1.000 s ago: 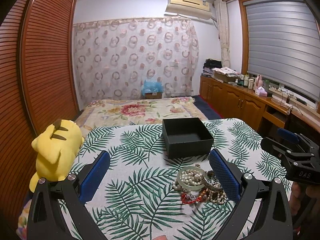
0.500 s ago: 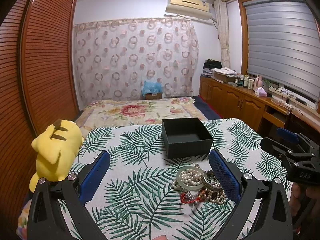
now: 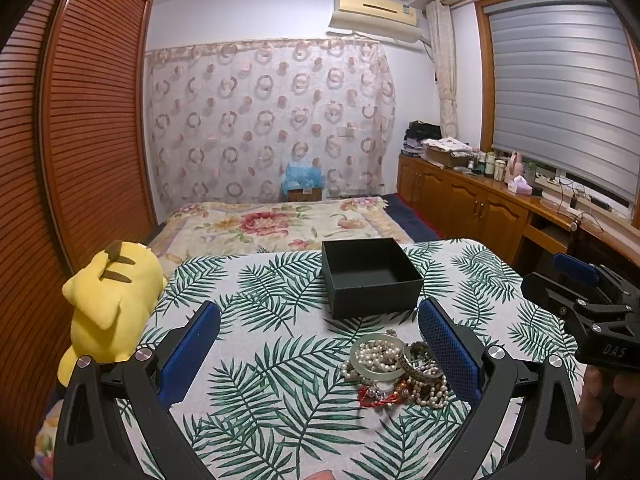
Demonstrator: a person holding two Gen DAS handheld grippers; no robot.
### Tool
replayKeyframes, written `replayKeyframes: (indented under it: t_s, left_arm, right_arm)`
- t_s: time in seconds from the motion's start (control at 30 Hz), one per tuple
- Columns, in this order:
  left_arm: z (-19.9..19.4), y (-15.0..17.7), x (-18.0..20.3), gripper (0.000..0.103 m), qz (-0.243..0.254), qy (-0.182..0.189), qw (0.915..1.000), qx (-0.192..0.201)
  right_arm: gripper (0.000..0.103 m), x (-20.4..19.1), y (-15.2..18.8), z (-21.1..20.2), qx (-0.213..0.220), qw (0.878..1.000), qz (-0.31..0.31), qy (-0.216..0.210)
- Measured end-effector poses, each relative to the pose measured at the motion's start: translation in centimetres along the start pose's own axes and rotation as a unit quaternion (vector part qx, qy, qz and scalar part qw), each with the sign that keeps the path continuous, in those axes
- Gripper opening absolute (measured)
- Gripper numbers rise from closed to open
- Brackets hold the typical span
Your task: Organize jewelry
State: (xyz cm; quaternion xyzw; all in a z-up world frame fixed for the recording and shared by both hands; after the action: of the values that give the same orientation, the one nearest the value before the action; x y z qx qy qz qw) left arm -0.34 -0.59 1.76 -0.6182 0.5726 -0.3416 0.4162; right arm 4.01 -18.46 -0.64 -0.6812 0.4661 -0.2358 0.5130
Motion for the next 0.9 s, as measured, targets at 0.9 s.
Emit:
replayKeyframes:
  t_s: [0.9]
  left_arm:
    - [3.8,2.9,-0.6,0.096,0.016,0.015,0.9983,-0.055]
  right_arm:
    - [0.1,-0.1,2.3,2.7,-0.065,0.995,-0.01,-0.07]
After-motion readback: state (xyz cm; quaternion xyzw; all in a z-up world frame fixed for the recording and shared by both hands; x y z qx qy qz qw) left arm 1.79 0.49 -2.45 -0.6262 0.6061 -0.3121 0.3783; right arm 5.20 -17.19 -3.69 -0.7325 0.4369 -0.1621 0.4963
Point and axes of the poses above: each gripper's, at about its wrist camera, not at the fingertips, and z roughly the way its jaws point, x to its right, y to its underside, the point moved 1 cm from there along z, roughly the way its jaws point, and after that the axes turned 8 degrees about -y, right-handed, at the moved point
